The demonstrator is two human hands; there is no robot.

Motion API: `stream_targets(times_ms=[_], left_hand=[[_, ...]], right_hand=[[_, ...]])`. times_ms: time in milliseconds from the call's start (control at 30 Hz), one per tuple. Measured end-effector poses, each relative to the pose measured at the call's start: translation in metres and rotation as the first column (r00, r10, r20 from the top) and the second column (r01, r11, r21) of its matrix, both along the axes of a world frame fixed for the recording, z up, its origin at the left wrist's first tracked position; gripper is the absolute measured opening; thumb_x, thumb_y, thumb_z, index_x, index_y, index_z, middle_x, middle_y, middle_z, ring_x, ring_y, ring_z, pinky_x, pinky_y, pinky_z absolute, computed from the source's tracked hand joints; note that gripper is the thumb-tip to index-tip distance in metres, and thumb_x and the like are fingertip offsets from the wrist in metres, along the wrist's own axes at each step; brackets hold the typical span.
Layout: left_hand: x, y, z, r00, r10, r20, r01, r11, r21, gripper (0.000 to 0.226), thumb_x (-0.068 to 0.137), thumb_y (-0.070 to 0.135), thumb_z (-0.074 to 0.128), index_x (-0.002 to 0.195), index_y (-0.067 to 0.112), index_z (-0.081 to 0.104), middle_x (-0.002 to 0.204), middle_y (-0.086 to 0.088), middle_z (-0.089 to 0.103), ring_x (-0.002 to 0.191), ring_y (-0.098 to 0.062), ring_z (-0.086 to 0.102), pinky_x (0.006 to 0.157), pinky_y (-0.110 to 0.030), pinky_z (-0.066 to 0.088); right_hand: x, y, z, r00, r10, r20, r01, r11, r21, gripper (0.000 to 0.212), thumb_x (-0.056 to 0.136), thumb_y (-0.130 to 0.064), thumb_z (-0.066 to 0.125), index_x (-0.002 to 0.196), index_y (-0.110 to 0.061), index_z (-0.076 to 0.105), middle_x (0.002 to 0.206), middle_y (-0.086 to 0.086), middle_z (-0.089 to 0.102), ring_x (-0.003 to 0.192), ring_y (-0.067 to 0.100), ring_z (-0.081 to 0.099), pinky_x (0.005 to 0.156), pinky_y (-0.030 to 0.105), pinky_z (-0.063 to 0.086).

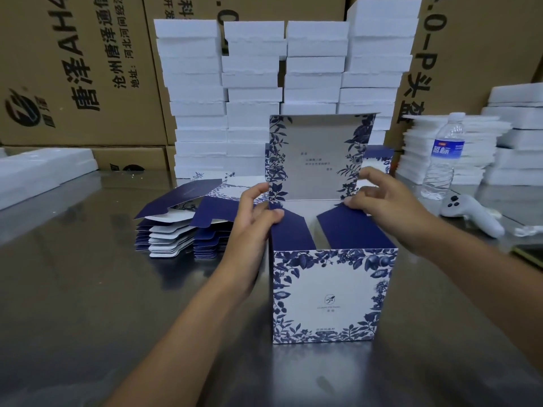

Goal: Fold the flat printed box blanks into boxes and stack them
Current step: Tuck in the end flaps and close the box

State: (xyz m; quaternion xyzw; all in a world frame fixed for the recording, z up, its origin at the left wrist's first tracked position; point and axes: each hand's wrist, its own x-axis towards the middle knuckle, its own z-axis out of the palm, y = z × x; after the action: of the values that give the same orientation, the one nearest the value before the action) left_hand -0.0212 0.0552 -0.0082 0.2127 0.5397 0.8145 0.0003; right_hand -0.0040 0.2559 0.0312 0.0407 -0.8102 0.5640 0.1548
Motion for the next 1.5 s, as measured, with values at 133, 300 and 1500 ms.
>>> stream_targets(times_ms=[133,300,1500], left_hand=[[0.004,0.001,0.0,0.999,0.034,-0.035,-0.034,0.999,-0.012,0.018,0.094,0.007,0.047,0.101,0.021,0.056,0.084,0.01,0.068,0.072,-0.004,0.064,0.06,-0.016,0.05],[0.003,0.003,-0.001,0.998,0.056,0.029,-0.055,0.997,-0.056,0.02,0.099,0.024,0.041,0.087,0.02,0.057,0.077,0.01,0.066,0.075,-0.008,0.061,0.069,-0.021,0.049],[-0.022,0.014,0.045,0.972,0.126,0.2,-0.004,0.854,-0.521,0.007,0.082,0.012,0.069,0.077,0.014,0.075,0.077,-0.007,0.075,0.062,-0.018,0.069,0.059,-0.025,0.055]], right_hand=[[0.005,-0.001,-0.002,1.0,-0.004,0.004,0.004,0.995,-0.095,0.035,0.089,0.0,0.046,0.067,-0.016,0.068,0.067,-0.003,0.061,0.061,0.013,0.05,0.047,0.013,0.042],[0.005,0.002,-0.001,0.992,-0.002,0.127,0.025,0.983,-0.181,0.035,0.086,-0.028,0.05,0.065,-0.021,0.077,0.087,0.006,0.061,0.078,0.02,0.054,0.071,0.029,0.047],[-0.004,-0.037,0.025,0.947,-0.03,0.319,0.012,0.998,0.058,0.018,0.085,-0.028,0.069,0.073,-0.015,0.07,0.05,-0.009,0.065,0.039,0.002,0.058,0.034,0.008,0.036]])
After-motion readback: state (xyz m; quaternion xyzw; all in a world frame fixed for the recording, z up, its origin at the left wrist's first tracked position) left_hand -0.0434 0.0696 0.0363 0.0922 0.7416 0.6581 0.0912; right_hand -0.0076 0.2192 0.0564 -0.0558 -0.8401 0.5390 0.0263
